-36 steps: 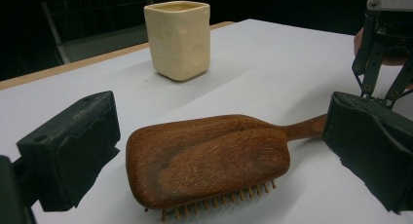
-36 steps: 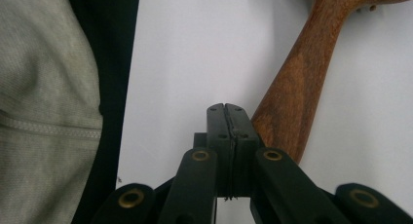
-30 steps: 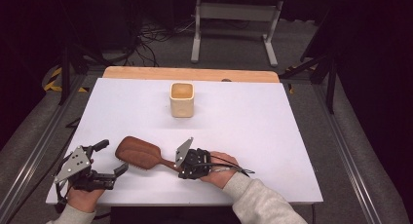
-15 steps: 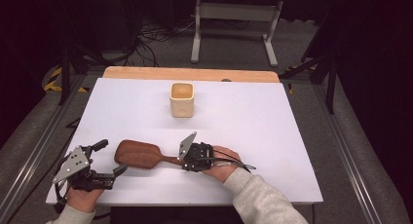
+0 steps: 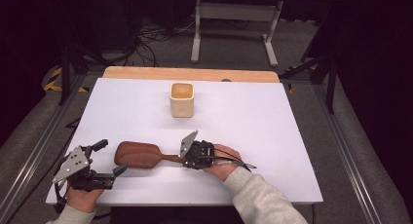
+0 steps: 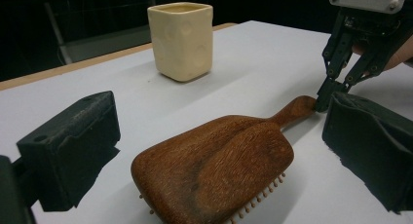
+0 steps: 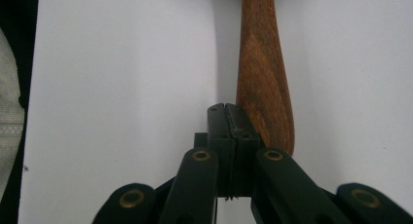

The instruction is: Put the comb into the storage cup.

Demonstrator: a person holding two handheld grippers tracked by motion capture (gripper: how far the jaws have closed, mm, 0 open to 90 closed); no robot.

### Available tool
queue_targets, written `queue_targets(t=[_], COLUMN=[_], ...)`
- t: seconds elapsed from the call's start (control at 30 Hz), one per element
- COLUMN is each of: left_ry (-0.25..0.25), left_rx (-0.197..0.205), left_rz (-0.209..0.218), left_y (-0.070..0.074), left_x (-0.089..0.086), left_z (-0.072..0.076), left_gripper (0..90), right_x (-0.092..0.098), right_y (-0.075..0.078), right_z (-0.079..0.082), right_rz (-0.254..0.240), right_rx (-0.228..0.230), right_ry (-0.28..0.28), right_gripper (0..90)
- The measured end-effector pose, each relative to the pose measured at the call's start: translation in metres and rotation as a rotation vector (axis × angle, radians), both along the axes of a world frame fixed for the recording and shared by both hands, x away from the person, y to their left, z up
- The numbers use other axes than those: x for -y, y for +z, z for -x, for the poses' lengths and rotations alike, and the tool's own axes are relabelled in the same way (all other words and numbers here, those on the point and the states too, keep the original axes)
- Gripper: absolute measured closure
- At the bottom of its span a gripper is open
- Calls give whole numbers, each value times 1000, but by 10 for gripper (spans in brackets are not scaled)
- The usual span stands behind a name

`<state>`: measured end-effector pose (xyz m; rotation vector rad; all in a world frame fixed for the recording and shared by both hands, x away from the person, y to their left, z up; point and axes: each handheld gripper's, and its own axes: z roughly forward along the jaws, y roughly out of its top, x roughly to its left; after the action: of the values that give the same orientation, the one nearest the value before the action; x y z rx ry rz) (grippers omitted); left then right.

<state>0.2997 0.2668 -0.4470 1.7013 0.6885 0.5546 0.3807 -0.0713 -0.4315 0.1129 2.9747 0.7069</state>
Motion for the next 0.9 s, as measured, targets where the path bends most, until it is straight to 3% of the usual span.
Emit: queue_targets(t=[0.23,0.37,0.47,0.57,0.7,0.8,0.9], left_ry=[4,5,3,8,7,7,7], left_rx=[-3,-1,-1,-2,-3,-3,-3], left_rz=[1,0,2,6,0,-4,0], left_y=[0,0,1,1,1,1,1], left_x=[-1,-1,-1,-2,-3,-4,-4], left_z=[0,0,0,1,0,0,0], left_gripper=[13,13,13,13,13,13,13], right_x=[-1,-3,-6,-11,-19,-24,-30], right_y=[10,17,21,22,21,18,12], right_z=[6,4,1,-4,-15,-20,-24], right_rz=[-44,-68,-95,-120,-146,-150,-139], right_rx=[0,13,14,25,-3,-24,-17], right_ry=[29,32,19,-2,-33,-51,-53], right_gripper=[880,800,648,417,170,73,25])
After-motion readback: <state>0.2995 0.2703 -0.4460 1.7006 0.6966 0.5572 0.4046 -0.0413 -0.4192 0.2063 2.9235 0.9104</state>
